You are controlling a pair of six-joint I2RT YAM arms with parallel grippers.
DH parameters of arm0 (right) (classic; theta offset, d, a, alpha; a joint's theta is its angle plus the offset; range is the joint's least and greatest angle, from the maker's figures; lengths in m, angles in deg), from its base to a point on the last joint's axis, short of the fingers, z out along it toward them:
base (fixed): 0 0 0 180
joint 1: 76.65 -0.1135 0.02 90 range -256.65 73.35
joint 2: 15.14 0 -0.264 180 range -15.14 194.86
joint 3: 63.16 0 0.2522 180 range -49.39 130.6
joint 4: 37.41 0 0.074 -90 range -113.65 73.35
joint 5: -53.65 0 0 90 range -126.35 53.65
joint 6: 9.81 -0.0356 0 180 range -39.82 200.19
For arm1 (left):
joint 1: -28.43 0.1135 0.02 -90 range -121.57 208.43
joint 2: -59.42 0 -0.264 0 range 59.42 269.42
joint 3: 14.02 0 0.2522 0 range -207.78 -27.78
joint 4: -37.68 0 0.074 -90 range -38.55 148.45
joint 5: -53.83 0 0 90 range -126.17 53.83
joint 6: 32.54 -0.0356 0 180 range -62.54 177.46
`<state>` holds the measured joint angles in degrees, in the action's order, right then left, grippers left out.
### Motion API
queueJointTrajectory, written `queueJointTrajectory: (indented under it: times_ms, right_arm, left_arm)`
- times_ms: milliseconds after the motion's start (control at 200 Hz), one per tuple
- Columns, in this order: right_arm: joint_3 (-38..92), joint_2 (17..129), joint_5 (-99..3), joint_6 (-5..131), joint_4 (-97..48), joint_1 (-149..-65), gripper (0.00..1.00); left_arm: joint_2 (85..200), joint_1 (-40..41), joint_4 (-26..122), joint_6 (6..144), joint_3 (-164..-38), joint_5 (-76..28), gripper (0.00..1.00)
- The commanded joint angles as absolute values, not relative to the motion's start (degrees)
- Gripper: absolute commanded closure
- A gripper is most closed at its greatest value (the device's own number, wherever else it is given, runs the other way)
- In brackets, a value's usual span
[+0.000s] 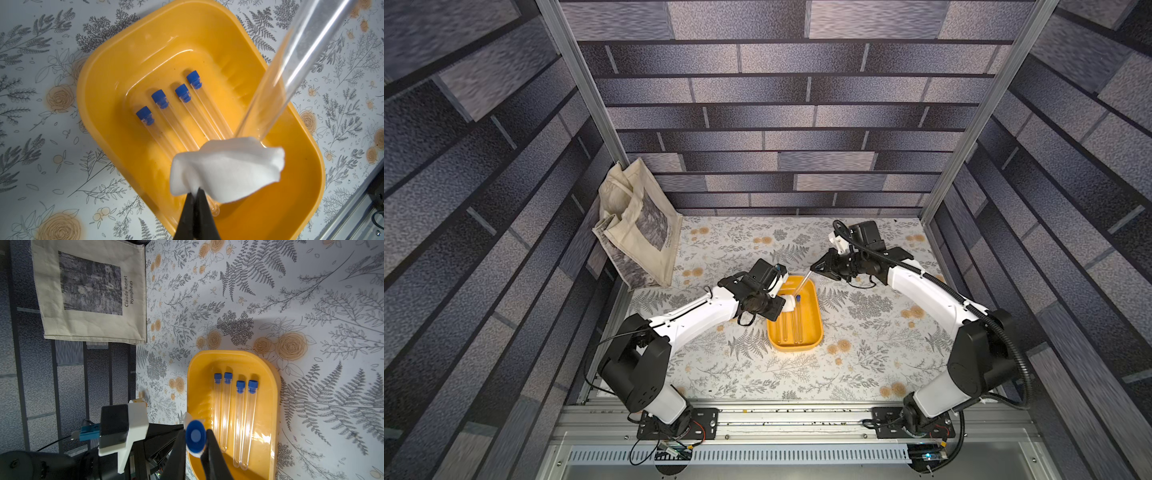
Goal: Wipe the exteriors of test tubes
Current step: Wipe the dirt from the test tube.
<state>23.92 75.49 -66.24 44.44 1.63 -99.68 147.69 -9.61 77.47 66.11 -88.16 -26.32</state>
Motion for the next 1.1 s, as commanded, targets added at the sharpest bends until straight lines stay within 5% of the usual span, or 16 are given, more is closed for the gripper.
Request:
queueJointTrajectory:
  times_ms: [0, 1097]
  right_arm:
    - [25.7, 75.4, -67.1, 44.8, 2.6, -98.9, 0.84]
    - [21.9, 72.2, -67.3, 51.7, 7.0, -96.2, 0.84]
  left_arm:
    - [144.6, -8.3, 78.3, 67.7, -87.0, -27.3, 0.97]
    - [147.2, -11.4, 76.8, 63.8, -93.5, -19.0, 0.96]
